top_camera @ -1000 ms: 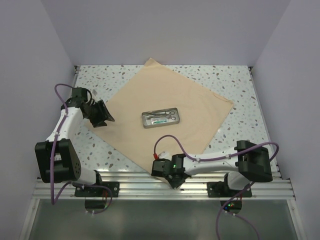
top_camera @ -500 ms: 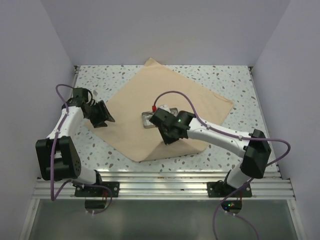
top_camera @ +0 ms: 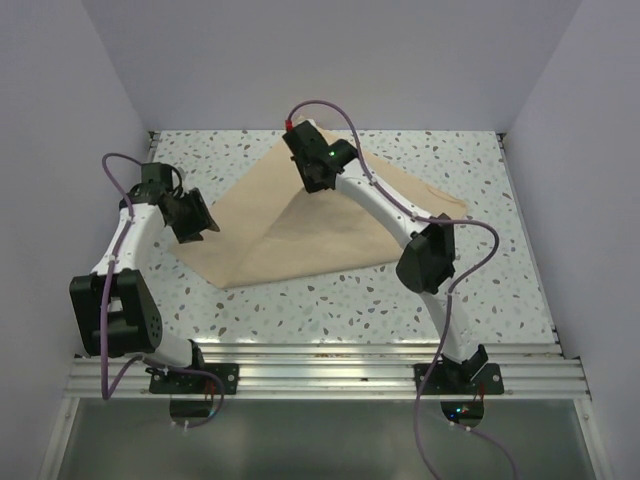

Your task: Prepare the surgical pack

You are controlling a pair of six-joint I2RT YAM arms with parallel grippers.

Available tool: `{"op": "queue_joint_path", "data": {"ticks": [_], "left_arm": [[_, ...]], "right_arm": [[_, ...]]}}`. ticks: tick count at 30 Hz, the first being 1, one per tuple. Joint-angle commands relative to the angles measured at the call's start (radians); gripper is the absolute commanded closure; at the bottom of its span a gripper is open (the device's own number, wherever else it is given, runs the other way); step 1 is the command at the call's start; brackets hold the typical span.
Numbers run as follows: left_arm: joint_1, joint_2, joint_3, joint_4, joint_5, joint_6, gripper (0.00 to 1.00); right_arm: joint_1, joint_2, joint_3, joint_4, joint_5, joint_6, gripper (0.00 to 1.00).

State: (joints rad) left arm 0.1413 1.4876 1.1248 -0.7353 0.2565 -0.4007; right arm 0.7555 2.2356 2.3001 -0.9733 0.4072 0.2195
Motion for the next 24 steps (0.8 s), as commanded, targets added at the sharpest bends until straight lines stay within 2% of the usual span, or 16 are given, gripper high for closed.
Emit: {"op": "queue_joint_path", "data": {"ticks": [1, 5, 9, 14, 18, 24], "left_arm": [[-0.005, -0.013, 0.049, 0.002, -0.054, -0.009, 0.46], [-0.005, 0.013, 0.046, -0.004, -0.037, -0.013, 0.46], [-0.003, 0.019, 0.044, -0.01, -0.043, -0.007, 0.46], [-0.003, 0.023, 0.046, -0.007, -0.045, -0.009, 0.46], [-0.003, 0.033, 0.049, -0.006, -0.043, -0.012, 0.46], [-0.003, 0.048, 0.059, -0.007, -0.043, -0.01, 0.46]], "right_arm": [[-0.045, 0.047, 0.129, 0.05, 0.027, -0.063, 1.0], [-0.074, 0.105, 0.151, 0.162, -0.016, -0.1, 1.0], [-0.097, 0.151, 0.179, 0.186, -0.018, -0.097, 1.0], [-0.102, 0.139, 0.128, 0.297, -0.041, -0.114, 1.0], [-0.104, 0.189, 0.194, 0.303, -0.071, -0.129, 1.0], [-0.113, 0.231, 0.2, 0.329, -0.082, -0.124, 1.0]]}}
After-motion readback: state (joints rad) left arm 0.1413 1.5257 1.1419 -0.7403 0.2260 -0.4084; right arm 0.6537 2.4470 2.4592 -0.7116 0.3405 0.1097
